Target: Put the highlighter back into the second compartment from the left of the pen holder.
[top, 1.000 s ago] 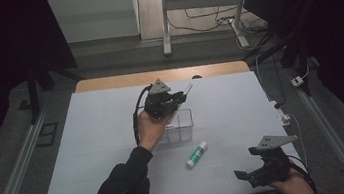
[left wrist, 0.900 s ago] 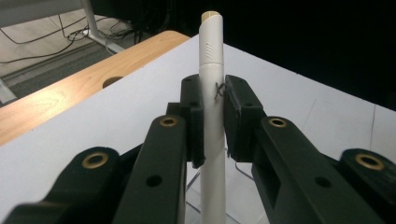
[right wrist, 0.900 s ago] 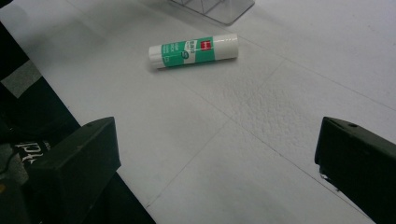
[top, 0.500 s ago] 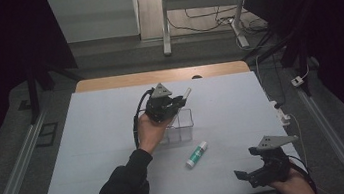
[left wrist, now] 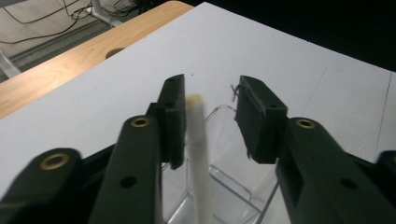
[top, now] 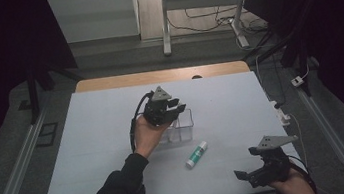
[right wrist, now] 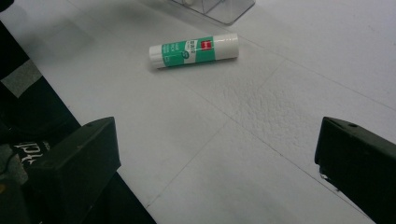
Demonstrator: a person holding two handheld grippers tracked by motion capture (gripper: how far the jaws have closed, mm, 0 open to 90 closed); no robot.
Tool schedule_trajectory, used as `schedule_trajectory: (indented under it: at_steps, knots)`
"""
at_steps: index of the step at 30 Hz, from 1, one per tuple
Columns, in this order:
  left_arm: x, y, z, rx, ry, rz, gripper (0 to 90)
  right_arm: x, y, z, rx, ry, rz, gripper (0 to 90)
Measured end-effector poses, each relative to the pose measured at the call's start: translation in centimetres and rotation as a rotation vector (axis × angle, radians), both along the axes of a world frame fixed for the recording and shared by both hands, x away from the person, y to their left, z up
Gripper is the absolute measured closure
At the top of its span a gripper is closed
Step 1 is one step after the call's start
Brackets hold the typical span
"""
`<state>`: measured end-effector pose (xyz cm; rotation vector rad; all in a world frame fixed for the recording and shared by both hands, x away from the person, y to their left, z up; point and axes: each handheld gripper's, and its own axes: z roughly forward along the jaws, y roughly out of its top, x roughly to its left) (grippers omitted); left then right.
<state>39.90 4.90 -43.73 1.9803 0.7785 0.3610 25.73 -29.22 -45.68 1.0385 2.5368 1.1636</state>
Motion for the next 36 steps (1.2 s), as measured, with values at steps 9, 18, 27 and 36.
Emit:
schedule_trajectory:
  at_steps: [9, 18, 27, 36]
  knots:
    - [-1.1, 1.2, 0.7, -0.004, -0.002, -0.016, 43.7, 0.0, 0.0, 0.0, -0.005, 0.000, 0.000, 0.0]
    - [-2.5, 2.2, 1.1, -0.047, 0.001, -0.057, 35.0, 0.0, 0.1, 0.0, -0.006, 0.000, 0.000, 0.0]
    - [-4.0, 3.2, 1.0, -0.042, 0.038, -0.074, 22.5, 0.0, 0.1, 0.0, -0.011, -0.001, 0.000, 0.0]
    - [-5.3, 4.3, 0.5, -0.042, 0.091, -0.078, 13.2, 0.0, 0.1, 0.0, -0.015, -0.001, 0.000, 0.0]
